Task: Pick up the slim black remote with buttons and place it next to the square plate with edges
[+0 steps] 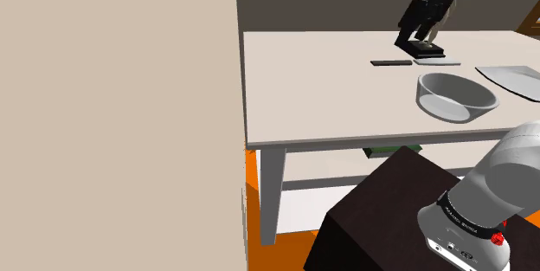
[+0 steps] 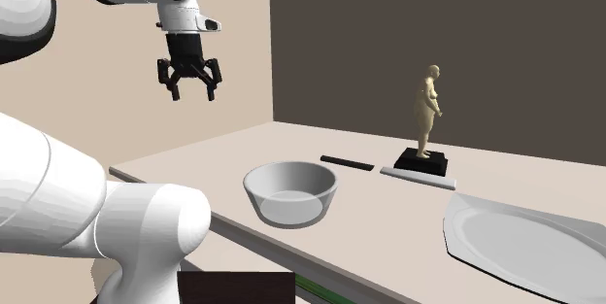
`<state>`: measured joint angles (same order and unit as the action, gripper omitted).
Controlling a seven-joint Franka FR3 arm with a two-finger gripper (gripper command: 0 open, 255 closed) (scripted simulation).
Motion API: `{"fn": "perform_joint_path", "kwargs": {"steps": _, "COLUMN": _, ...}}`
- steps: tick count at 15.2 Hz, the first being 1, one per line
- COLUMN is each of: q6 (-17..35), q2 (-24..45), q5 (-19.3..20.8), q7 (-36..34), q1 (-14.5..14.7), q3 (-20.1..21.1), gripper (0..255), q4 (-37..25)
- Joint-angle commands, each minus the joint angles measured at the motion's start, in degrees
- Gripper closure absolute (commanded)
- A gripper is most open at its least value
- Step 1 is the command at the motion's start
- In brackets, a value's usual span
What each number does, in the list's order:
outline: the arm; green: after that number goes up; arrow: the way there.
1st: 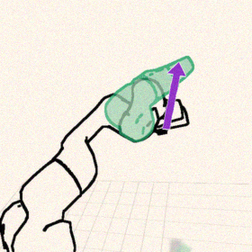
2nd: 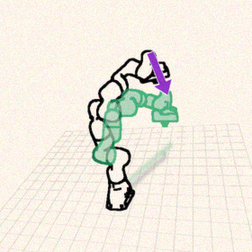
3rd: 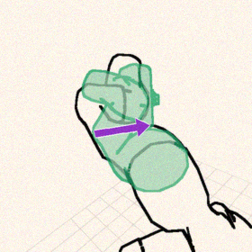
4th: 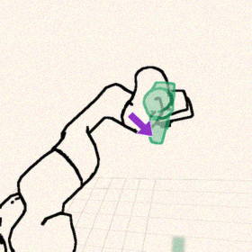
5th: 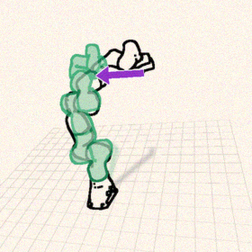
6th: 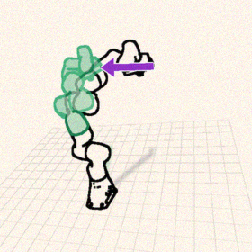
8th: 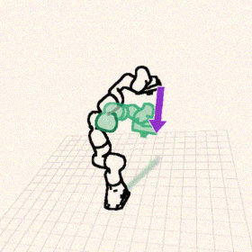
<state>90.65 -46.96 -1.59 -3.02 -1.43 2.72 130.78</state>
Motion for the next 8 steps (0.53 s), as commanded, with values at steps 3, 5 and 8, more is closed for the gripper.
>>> {"fn": "perform_joint_path", "kwargs": {"steps": 3, "q6": 0.7, "q2": -0.4, "q5": 1.7, "q7": 5.0, "q1": 0.2, "q3": -3.2, "gripper": 0, "q4": 1.5}}
{"fn": "perform_joint_path", "kwargs": {"steps": 5, "q6": 1.4, "q2": -0.4, "q5": 3.5, "q7": 9.9, "q1": 0.3, "q3": -6.3, "gripper": 0, "q4": 2.7}}
{"fn": "perform_joint_path", "kwargs": {"steps": 8, "q6": 2.7, "q2": 0.6, "q5": 6.2, "q7": 17.3, "q1": 0.4, "q3": -11.2, "gripper": 0, "q4": 3.6}}
